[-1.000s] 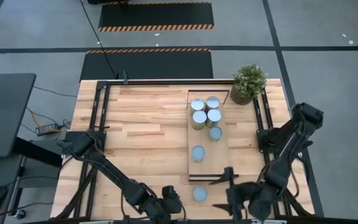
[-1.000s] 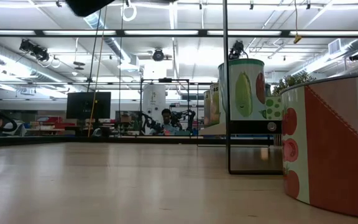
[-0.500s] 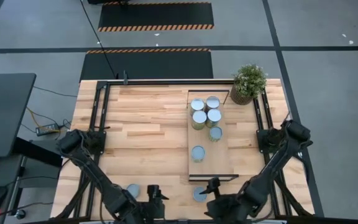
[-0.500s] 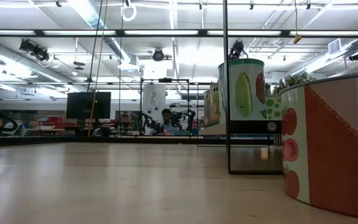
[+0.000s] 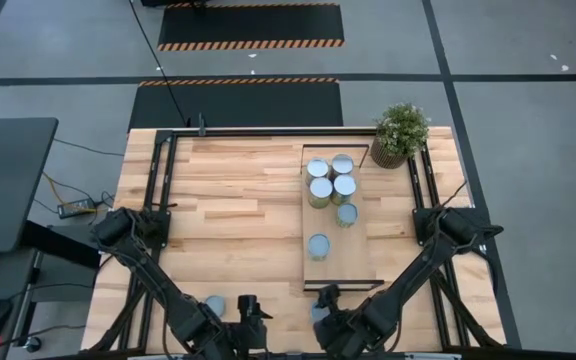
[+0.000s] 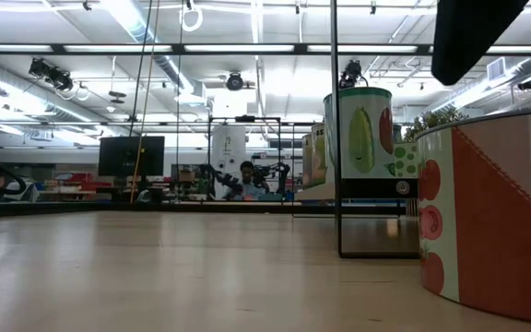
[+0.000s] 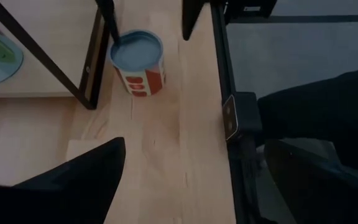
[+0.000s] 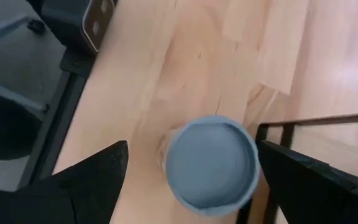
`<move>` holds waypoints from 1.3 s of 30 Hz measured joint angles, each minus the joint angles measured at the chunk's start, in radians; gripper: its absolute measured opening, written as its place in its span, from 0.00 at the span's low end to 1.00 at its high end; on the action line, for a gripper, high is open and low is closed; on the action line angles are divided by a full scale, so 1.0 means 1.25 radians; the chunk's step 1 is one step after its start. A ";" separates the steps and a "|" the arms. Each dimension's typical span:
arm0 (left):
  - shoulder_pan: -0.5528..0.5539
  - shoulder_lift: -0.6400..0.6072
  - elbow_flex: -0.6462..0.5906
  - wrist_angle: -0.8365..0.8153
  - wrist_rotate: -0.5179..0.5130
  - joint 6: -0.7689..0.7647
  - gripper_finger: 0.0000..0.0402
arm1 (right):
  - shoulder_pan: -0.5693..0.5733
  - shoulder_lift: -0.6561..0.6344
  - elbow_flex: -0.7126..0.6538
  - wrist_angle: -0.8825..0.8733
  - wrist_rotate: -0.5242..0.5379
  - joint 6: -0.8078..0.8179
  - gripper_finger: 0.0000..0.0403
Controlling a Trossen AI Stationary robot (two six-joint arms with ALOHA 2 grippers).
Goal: Pick and place cans onto a shelf
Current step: Put the canned diced tomatoes on the shelf
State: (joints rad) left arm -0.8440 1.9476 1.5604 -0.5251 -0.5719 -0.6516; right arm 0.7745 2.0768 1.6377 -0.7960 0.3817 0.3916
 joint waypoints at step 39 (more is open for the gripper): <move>0.009 0.001 0.000 -0.016 0.030 -0.015 0.97 | -0.037 0.118 0.106 -0.121 -0.030 -0.141 0.93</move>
State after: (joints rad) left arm -0.8322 1.9484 1.5604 -0.5453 -0.5342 -0.6701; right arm 0.7280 2.2246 1.7708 -0.9471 0.3438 0.2154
